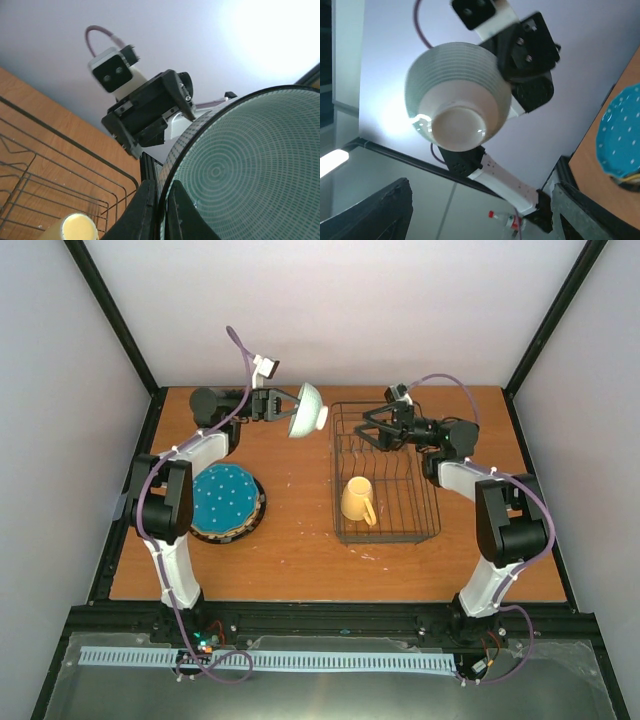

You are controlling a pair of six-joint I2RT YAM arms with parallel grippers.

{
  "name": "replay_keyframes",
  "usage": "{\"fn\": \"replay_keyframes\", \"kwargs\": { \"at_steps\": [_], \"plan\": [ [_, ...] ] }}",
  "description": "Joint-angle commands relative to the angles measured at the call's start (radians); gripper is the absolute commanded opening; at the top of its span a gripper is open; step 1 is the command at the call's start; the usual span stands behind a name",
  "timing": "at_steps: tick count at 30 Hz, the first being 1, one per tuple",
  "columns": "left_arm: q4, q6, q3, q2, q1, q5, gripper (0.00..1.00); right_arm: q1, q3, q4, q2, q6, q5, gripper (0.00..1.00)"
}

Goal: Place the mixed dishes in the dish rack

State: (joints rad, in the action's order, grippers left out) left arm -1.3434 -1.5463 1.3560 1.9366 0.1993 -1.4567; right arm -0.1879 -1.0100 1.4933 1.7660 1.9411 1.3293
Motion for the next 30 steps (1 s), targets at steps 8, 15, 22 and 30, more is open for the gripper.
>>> {"fn": "replay_keyframes", "kwargs": {
  "at_steps": [8,15,22,30],
  "plan": [
    [-0.122,-0.043,0.054,-0.038,0.049,-0.001,0.01,-0.099,-0.132,0.185,0.099,0.134,0.013,0.77],
    [0.101,0.138,0.044,-0.072,0.049,-0.045,0.01,-0.157,-0.289,0.185,0.164,0.176,0.013,0.77],
    [0.144,0.181,0.063,-0.070,0.049,-0.042,0.01,-0.177,-0.256,0.185,0.126,0.181,0.022,0.77],
    [0.199,0.225,0.087,-0.056,0.049,-0.037,0.01,-0.181,-0.237,0.185,0.092,0.183,0.021,0.72]
  ]
}}
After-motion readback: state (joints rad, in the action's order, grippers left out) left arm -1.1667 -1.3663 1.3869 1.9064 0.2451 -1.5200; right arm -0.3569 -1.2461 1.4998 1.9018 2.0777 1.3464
